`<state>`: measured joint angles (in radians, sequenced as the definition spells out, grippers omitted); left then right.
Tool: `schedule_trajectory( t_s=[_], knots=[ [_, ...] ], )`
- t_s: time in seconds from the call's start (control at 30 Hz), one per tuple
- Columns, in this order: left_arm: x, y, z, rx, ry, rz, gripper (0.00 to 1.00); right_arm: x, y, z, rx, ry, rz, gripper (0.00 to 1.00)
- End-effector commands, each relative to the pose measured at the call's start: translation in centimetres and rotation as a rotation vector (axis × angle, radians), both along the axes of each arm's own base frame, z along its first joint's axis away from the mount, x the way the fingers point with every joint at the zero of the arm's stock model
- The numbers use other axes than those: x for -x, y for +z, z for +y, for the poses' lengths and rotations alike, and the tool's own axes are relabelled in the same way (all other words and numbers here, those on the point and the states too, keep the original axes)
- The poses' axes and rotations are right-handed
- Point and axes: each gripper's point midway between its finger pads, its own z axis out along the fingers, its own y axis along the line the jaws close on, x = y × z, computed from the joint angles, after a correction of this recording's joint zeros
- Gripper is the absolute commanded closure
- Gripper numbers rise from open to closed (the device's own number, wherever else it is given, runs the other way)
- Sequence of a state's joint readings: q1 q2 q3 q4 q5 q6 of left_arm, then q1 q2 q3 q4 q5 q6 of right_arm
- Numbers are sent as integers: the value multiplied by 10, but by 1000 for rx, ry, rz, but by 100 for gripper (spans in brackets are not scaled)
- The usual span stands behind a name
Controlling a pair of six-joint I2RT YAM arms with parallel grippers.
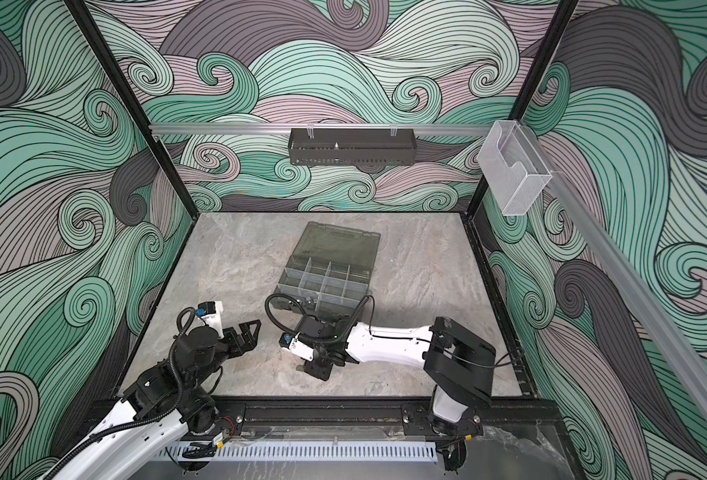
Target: Sort the screws and nuts into containers
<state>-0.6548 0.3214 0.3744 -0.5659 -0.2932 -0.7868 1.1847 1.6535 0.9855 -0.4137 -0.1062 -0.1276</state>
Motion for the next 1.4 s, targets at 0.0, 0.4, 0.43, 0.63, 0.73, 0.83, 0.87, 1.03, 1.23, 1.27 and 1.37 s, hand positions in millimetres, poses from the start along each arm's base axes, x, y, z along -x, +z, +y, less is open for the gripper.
schedule_trajectory(
  t_s=[0.0,0.4,0.43,0.63,0.73,0.83,0.87,1.03,1.23,1.27,1.37],
  knots=[
    [2,-4,11,-10,47,10,4,2,2,12,-11,45,-6,65],
    [6,-4,14,6,57,-1,4,4,-12,24,16,101,4,65],
    [6,-4,14,7,56,0,4,4,-13,23,20,105,0,65],
    [6,-4,14,11,56,-1,4,0,-18,20,49,122,-24,64],
    [6,-3,13,14,56,-3,4,0,-22,19,66,132,-27,64],
    [6,-3,13,14,56,-2,4,0,-24,19,71,139,-28,65],
    [6,-3,13,15,56,-2,4,0,-25,18,74,143,-27,65],
    [6,-1,13,17,56,-5,4,-2,-27,18,80,137,-36,71],
    [6,-2,14,18,57,-3,4,-6,-28,16,94,116,-54,80],
    [6,-2,14,17,58,-4,4,-7,-27,16,94,111,-58,81],
    [6,-2,14,17,59,-5,4,-9,-17,17,65,94,-67,83]
  ],
)
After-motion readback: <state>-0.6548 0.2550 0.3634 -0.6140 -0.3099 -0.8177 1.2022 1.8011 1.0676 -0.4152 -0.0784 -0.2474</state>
